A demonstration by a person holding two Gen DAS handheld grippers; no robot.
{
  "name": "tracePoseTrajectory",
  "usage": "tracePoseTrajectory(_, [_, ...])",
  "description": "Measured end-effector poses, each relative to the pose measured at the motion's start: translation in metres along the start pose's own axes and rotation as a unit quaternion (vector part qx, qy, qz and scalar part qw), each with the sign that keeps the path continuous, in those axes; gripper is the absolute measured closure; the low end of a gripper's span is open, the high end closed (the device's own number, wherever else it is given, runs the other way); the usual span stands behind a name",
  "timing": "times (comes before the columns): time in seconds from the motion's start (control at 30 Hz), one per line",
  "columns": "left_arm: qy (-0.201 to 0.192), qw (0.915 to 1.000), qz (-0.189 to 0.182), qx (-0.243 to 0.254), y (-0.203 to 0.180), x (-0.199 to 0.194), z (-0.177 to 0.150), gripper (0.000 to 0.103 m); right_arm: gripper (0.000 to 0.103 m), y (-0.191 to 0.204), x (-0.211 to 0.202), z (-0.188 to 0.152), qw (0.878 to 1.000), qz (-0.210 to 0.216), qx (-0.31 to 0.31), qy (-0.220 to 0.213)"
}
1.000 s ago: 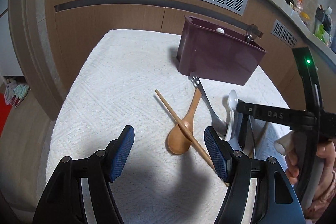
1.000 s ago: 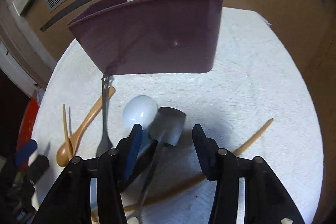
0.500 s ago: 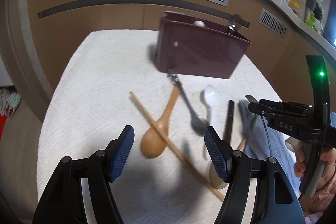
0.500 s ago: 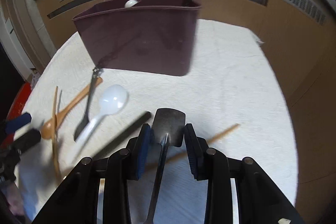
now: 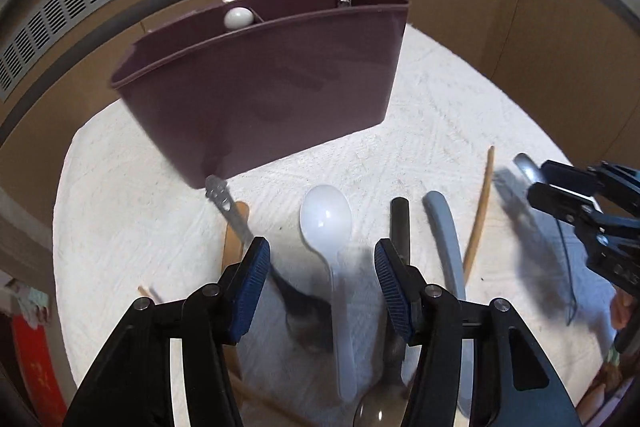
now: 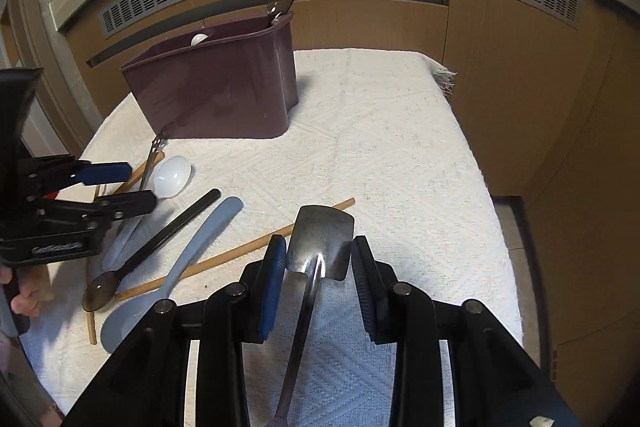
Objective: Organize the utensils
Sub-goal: 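Grasp the metal spatula with the right tool and lift it, then grasp the white plastic spoon with the left tool and lift it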
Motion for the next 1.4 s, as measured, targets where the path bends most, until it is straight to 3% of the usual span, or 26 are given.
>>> tracePoseTrajectory(0.1, [0.017,0.9998,0.009,-0.004,-0.005,0.014,0.007,0.049,0.073,0.003,-0.002,0.001,1.000,0.002,-0.003,-0.007])
tracePoseTrajectory(0.4, [0.036,0.9990,0.002,-0.027,-0.013,0.035,0.019,0.081,0.072,0.005,0.000,-0.005,1.000,0.004,-0.015,-0.004])
tracePoseTrajectory(0.53, [0.018,0.9996,0.002,-0.020,-0.017,0.028,0.015,0.092,0.072,0.007,0.002,-0.006,1.000,0.006,-0.018,-0.002])
tracePoseTrajectory(0.67, [-0.015,0.9989,-0.010,-0.043,-0.010,0.009,0.007,0.095,0.070,0.006,-0.001,-0.006,1.000,0.008,-0.017,-0.002])
tracePoseTrajectory(0.7, [-0.025,0.9982,-0.012,-0.053,-0.005,0.002,0.004,0.095,0.066,0.005,-0.001,-0.007,1.000,0.007,-0.016,-0.001])
tracePoseTrajectory(0.8, [-0.040,0.9960,-0.017,-0.078,0.008,-0.013,-0.008,0.095,0.039,0.000,-0.002,-0.013,1.000,0.006,-0.002,0.009])
tracePoseTrajectory(0.9, [-0.050,0.9945,-0.013,-0.091,0.018,-0.024,-0.020,0.095,0.038,-0.007,0.002,-0.022,0.999,0.005,0.035,0.024])
tracePoseTrajectory(0.97, [-0.051,0.9935,-0.017,-0.101,0.022,-0.026,-0.026,0.095,0.039,-0.007,0.009,-0.025,0.997,0.021,0.060,0.041])
tracePoseTrajectory(1.07, [-0.050,0.9921,-0.017,-0.114,0.026,-0.027,-0.037,0.094,0.043,-0.003,0.017,-0.018,0.997,-0.001,0.062,0.049])
tracePoseTrajectory(1.13, [-0.049,0.9924,-0.020,-0.111,0.026,-0.026,-0.038,0.093,0.072,0.001,0.026,-0.013,0.997,-0.030,0.041,0.064])
tracePoseTrajectory(1.2, [-0.050,0.9933,-0.024,-0.101,0.019,-0.026,-0.034,0.092,0.073,0.007,0.029,-0.008,0.996,-0.059,0.000,0.069])
tracePoseTrajectory(1.33, [-0.044,0.9966,-0.022,-0.065,-0.001,-0.023,-0.021,0.063,0.073,0.016,0.022,-0.005,0.998,-0.037,-0.013,0.053])
tracePoseTrajectory(1.4, [-0.044,0.9978,-0.017,-0.047,-0.011,-0.020,-0.013,0.063,0.073,0.014,0.017,-0.007,0.998,-0.041,-0.015,0.047])
Point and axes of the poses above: each gripper's, at about its wrist camera, not at the fingertips, and x roughly the way its jaws point, y to its left, z to its top, the point moved 8 cm from there along x, roughly the way its jaws point, and after that the axes turned 7 degrees about -x, right-handed, at the moved point
